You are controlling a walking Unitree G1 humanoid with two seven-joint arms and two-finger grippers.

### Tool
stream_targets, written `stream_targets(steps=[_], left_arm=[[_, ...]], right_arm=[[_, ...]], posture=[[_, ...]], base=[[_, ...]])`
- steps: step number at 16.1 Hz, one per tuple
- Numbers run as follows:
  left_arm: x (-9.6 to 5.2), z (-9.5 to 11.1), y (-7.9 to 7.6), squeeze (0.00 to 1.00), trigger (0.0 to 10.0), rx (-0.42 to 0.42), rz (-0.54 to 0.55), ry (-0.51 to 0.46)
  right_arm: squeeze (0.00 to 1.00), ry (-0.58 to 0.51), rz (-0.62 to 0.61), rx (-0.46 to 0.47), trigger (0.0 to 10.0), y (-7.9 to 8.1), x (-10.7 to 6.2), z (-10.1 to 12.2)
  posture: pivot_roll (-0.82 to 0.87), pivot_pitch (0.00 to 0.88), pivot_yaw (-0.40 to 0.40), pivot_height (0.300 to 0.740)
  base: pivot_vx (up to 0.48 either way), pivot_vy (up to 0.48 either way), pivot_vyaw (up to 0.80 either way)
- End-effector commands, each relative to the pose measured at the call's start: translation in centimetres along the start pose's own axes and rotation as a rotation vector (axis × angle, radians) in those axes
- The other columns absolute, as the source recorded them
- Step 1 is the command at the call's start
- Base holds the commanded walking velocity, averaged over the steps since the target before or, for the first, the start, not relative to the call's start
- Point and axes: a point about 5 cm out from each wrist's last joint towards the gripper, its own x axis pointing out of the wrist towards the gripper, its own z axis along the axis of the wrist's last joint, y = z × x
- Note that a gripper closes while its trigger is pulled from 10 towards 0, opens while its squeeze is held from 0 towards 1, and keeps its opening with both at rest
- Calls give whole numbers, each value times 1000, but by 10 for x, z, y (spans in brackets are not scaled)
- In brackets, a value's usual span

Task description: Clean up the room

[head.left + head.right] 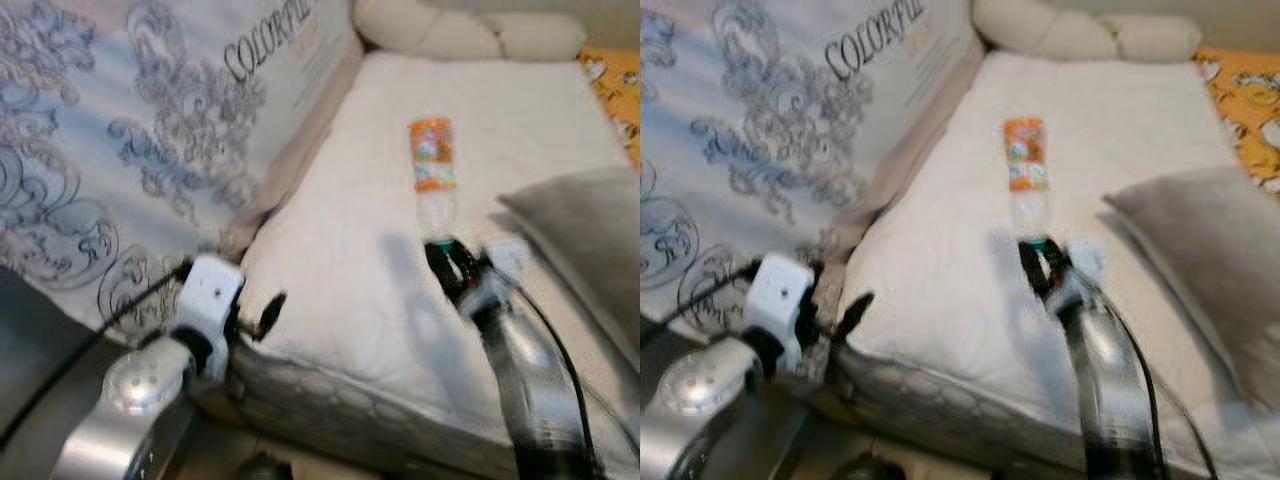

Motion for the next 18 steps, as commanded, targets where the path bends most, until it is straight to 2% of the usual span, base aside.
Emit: stream_targets(steps=[1, 2, 3, 6, 9, 11, 14, 18], left_arm=[[0, -8, 2, 0, 10000, -19, 23, 53], [2, -15, 1, 0, 10000, -11, 31, 100], [2, -15, 4, 0, 10000, -17, 60, 78], [2, -14, 0, 0, 10000, -50, 38, 74], [-3, -20, 8, 0, 10000, -96, 97, 64], [-6, -24, 9, 0, 10000, -53, 111, 64], [-5, -26, 10, 0, 10000, -66, 95, 63], [-8, -35, 13, 0, 10000, -58, 87, 86]], right_arm=[[0, -13, 58, -17, 10000, 18, 0, 7], [0, 15, 81, -25, 10000, 28, -10, 3], [0, 42, 84, -3, 10000, 37, -20, 1], [0, 112, 65, 9, 10000, 36, -34, -4], [0, 179, 62, -14, 10000, 28, -49, -7], [0, 194, 114, -22, 10000, 27, -54, -4], [0, 238, 260, -46, 10000, 29, -59, -1], [0, 269, 331, -57, 10000, 32, -64, 1]], posture=[[-35, 0, 71, 740], [-29, 0, 66, 740], [-37, 0, 65, 740], [-38, 0, 65, 740], [-42, 0, 71, 740], [-37, 0, 58, 740], [-48, 0, 56, 740], [-36, 0, 47, 740]], base=[[0, 0, 800], [0, 0, 800], [0, 0, 800], [0, 0, 800], [0, 0, 800], [0, 0, 800], [0, 0, 800], [0, 0, 800]])
